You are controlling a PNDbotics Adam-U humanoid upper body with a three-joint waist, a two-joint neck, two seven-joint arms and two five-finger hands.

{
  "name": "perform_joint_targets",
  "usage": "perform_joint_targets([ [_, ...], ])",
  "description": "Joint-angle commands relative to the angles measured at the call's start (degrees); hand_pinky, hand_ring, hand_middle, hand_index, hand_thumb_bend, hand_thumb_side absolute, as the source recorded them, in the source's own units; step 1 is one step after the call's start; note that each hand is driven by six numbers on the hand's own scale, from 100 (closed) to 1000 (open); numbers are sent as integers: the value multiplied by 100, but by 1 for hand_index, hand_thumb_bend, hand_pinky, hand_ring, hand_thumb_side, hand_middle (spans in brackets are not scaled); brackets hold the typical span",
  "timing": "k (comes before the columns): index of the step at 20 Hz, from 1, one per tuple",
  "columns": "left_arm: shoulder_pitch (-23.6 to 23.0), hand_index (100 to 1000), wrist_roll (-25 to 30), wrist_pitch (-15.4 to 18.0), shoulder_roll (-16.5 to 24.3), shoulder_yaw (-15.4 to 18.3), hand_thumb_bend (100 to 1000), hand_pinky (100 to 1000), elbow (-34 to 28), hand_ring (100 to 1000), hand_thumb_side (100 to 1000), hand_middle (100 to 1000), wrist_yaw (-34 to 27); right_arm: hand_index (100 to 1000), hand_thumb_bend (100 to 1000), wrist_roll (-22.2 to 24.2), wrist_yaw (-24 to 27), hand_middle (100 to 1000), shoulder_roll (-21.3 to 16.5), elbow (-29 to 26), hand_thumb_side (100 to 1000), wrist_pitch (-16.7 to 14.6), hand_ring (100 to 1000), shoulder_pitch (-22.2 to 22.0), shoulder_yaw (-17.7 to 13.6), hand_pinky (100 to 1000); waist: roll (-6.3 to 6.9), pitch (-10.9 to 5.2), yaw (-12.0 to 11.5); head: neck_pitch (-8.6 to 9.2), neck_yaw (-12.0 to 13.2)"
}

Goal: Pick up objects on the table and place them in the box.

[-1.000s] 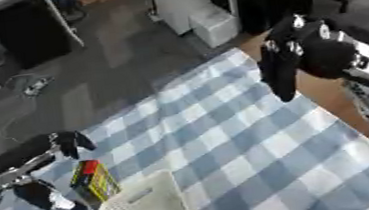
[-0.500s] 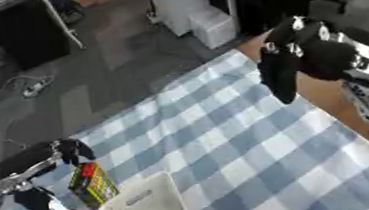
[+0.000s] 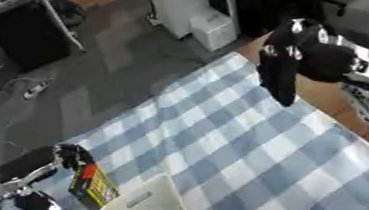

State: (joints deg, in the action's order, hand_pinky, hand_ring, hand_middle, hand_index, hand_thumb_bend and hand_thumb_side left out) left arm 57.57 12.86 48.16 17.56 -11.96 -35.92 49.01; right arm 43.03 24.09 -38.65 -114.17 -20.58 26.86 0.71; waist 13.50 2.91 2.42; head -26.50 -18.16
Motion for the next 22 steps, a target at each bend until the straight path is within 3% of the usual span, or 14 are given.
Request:
perform_joint_targets([
  [1, 161, 791, -72, 26, 116, -7, 882, 587, -16, 622, 606, 730, 100, 506, 100, 893, 4, 400, -21, -42, 1000, -887, 295, 175, -15, 100, -55, -50, 13, 127, -14],
  [13, 114, 758, -481, -29, 141, 17, 853, 564, 73, 614, 602, 701, 519, 510, 100, 893, 65, 404, 101, -42, 1000, -734, 299, 408, 102, 100, -55, -71, 127, 219, 86],
  [17, 88, 716, -963, -216, 163, 9, 775, 418, 22, 536, 589, 636, 756, 510, 100, 893, 102, 404, 114, -42, 1000, -702, 298, 441, 104, 100, -55, -66, 139, 229, 81],
  [18, 88, 688, -1121, -258, 166, 10, 752, 297, 4, 493, 601, 596, 816, 509, 100, 893, 107, 404, 114, -42, 1000, -702, 299, 446, 105, 100, -55, -64, 141, 232, 75],
  [19, 86, 688, -1316, -283, 169, 12, 752, 297, -25, 493, 601, 596, 864, 509, 100, 893, 109, 404, 112, -42, 1000, -704, 299, 449, 106, 100, -55, -62, 142, 234, 72],
  [20, 84, 654, -1526, -282, 171, 10, 715, 194, -51, 433, 622, 534, 904, 509, 100, 893, 109, 404, 111, -42, 1000, -707, 298, 452, 109, 100, -55, -60, 142, 234, 70],
  [22, 80, 616, -1939, -255, 192, -5, 686, 144, -79, 391, 603, 495, 990, 508, 100, 893, 112, 404, 109, -42, 1000, -714, 299, 456, 118, 100, -55, -58, 141, 232, 66],
])
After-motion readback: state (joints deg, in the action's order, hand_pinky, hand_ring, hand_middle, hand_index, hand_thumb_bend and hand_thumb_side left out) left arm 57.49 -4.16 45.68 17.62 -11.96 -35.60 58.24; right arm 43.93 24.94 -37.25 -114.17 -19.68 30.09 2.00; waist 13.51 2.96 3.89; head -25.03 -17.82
